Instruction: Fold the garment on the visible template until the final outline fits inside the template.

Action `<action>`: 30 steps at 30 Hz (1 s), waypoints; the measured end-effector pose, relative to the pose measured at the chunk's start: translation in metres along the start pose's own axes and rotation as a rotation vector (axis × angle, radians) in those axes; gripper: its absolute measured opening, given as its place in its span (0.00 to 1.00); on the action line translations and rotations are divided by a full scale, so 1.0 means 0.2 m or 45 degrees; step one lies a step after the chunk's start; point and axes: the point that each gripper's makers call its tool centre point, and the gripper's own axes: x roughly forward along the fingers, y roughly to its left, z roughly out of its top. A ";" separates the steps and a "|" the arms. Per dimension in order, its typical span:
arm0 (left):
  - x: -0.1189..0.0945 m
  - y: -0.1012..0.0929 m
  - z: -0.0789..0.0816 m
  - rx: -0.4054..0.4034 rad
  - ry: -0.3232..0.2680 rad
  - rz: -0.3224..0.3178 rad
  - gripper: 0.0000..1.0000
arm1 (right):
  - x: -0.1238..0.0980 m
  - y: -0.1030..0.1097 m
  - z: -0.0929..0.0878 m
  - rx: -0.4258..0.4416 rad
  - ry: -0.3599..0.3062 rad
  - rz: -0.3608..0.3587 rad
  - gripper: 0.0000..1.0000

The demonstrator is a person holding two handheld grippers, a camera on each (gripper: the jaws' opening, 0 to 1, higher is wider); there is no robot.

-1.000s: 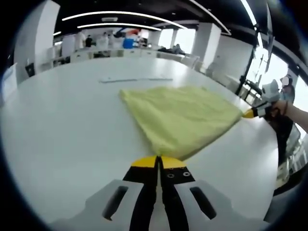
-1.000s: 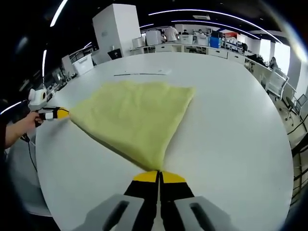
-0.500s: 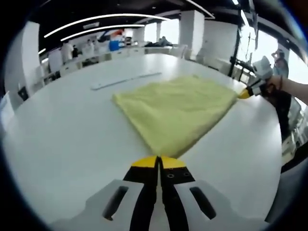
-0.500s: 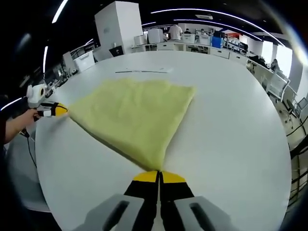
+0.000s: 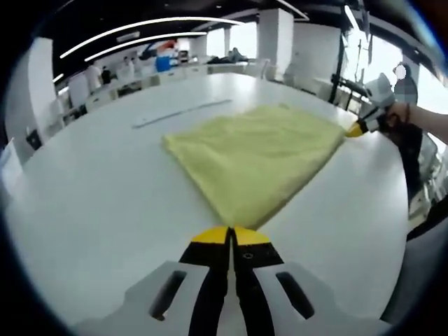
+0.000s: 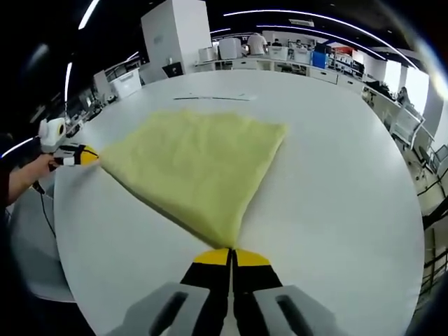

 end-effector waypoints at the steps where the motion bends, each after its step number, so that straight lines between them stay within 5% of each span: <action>1: 0.00 0.00 0.00 -0.002 0.002 0.000 0.00 | 0.00 0.00 0.00 0.000 0.001 0.001 0.00; 30: -0.14 -0.02 -0.10 -0.036 0.011 0.016 0.00 | -0.03 0.12 -0.10 -0.003 0.022 0.034 0.00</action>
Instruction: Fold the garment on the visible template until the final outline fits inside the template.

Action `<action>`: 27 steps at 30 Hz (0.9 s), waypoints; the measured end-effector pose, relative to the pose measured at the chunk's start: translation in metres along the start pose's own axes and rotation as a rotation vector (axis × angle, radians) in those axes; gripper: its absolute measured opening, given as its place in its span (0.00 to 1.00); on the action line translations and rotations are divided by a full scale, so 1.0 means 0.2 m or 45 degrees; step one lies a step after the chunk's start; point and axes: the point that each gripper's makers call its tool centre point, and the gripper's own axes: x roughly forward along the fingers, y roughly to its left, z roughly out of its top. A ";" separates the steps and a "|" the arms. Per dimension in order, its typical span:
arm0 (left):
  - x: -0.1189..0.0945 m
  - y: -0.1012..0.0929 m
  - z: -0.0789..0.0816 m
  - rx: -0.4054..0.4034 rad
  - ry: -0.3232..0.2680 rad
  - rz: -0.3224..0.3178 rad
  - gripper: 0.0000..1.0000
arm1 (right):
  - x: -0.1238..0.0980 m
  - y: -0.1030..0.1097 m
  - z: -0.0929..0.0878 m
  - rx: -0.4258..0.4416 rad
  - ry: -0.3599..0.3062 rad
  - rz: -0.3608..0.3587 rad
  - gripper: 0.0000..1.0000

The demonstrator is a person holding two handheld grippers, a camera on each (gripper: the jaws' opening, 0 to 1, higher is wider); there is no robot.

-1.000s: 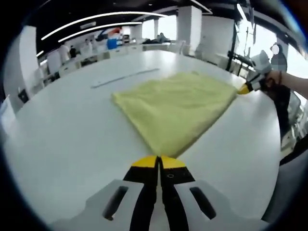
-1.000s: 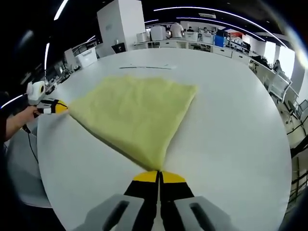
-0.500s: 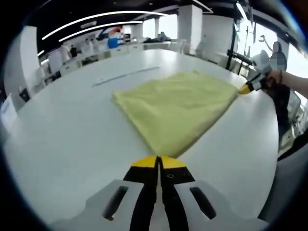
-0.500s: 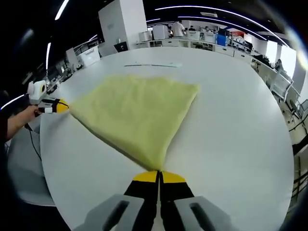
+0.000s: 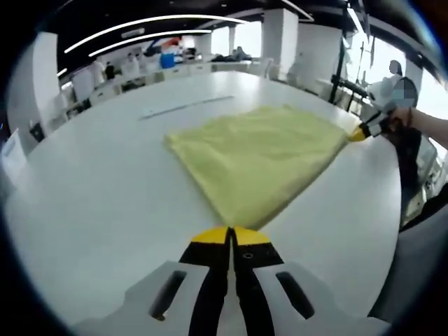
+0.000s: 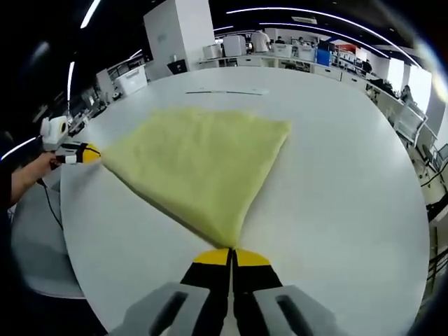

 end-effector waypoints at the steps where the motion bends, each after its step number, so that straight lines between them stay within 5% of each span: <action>1: 0.00 0.00 0.00 0.001 0.001 0.001 0.00 | 0.00 0.00 0.00 0.003 0.003 0.001 0.00; 16: -0.03 -0.01 -0.05 -0.004 0.010 0.003 0.00 | -0.01 0.03 -0.02 -0.002 -0.006 0.009 0.00; 24: -0.03 0.00 -0.06 -0.098 0.001 -0.018 0.00 | 0.00 0.02 -0.02 0.002 -0.040 -0.009 0.00; 27: -0.04 0.01 -0.07 -0.113 -0.004 0.010 0.09 | -0.01 0.03 -0.01 0.009 -0.067 -0.011 0.14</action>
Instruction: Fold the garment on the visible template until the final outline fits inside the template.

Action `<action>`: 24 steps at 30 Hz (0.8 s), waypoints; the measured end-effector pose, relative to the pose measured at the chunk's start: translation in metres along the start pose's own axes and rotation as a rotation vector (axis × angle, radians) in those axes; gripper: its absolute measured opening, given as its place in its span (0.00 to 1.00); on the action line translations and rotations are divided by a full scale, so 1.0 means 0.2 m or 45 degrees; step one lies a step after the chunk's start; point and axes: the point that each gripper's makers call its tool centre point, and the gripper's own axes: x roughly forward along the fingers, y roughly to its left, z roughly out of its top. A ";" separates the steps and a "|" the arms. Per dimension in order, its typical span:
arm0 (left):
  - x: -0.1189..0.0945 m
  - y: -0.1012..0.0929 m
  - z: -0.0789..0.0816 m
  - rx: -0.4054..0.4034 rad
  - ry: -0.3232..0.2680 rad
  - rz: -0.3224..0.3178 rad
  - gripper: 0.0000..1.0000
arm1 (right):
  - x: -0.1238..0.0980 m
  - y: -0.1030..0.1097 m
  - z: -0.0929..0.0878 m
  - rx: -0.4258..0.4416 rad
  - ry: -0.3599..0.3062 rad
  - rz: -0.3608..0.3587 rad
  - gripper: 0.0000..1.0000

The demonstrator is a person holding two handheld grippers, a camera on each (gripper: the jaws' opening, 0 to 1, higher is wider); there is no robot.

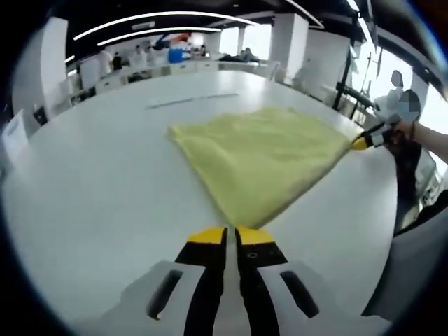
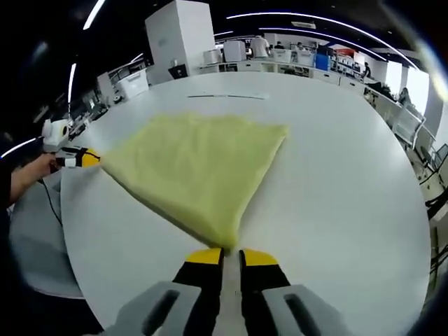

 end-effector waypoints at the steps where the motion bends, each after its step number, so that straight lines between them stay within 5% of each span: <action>1: -0.01 0.00 0.00 -0.013 -0.004 0.004 0.13 | 0.00 0.00 0.01 0.007 -0.009 0.002 0.23; 15: -0.12 -0.03 0.13 -0.130 -0.143 0.015 0.66 | -0.11 0.09 0.18 -0.019 -0.176 0.018 0.71; 24: -0.21 -0.07 0.17 -0.150 -0.196 0.019 0.84 | -0.24 0.14 0.26 -0.026 -0.268 0.008 0.88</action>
